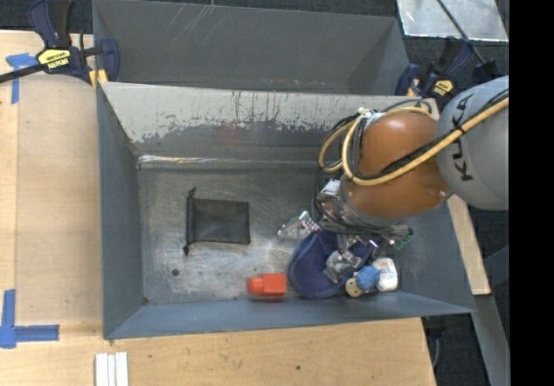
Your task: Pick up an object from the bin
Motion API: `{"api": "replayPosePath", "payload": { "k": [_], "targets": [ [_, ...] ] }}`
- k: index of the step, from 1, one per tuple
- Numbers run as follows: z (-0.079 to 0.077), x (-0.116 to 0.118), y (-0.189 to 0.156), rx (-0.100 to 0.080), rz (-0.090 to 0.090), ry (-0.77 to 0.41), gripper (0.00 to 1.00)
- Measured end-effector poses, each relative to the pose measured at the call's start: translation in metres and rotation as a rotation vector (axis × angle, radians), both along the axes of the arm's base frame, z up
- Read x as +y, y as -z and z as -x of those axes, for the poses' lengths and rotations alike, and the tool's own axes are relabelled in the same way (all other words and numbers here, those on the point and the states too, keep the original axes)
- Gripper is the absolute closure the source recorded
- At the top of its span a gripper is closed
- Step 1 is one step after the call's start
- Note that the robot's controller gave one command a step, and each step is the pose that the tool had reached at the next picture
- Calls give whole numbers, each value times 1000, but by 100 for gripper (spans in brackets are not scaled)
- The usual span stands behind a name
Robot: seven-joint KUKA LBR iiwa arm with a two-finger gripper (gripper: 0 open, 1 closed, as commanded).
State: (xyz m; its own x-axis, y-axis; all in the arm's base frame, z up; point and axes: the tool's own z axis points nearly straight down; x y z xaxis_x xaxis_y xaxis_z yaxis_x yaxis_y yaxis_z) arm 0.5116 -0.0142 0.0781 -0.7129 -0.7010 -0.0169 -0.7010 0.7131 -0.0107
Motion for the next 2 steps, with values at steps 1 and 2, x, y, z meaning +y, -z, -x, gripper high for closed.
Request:
{"api": "replayPosePath", "payload": {
  "k": [1,2],
  "targets": [
    [2,-4,-1,12,8,3,100],
    [0,-4,-65,12,4,6,100]
  ]
}}
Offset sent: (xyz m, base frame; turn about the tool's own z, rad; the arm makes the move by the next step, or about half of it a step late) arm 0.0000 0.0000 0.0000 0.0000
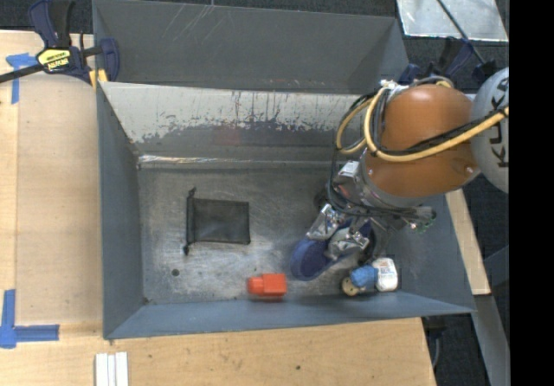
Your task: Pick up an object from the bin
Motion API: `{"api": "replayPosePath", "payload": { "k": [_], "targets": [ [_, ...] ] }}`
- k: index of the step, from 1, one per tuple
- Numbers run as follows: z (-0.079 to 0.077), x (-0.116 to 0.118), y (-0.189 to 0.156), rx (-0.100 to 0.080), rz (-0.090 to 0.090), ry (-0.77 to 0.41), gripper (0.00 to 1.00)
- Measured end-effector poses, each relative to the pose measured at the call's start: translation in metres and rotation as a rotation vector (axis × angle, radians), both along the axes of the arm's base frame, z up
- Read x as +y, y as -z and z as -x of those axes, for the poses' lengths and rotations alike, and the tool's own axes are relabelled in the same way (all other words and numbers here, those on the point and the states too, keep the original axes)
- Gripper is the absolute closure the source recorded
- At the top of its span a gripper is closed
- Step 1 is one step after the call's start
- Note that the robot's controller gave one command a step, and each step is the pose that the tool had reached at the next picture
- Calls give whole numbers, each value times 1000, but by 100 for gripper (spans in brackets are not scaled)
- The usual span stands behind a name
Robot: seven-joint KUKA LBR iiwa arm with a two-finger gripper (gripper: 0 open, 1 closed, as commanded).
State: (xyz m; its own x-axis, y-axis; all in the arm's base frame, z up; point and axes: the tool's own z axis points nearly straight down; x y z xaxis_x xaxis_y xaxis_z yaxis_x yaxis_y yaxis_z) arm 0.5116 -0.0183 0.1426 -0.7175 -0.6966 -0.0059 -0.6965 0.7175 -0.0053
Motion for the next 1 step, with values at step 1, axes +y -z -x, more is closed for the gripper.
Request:
{"api": "replayPosePath", "payload": {
  "k": [1],
  "targets": [
    [-2,0,-45,0,0,3,100]
  ]
}}
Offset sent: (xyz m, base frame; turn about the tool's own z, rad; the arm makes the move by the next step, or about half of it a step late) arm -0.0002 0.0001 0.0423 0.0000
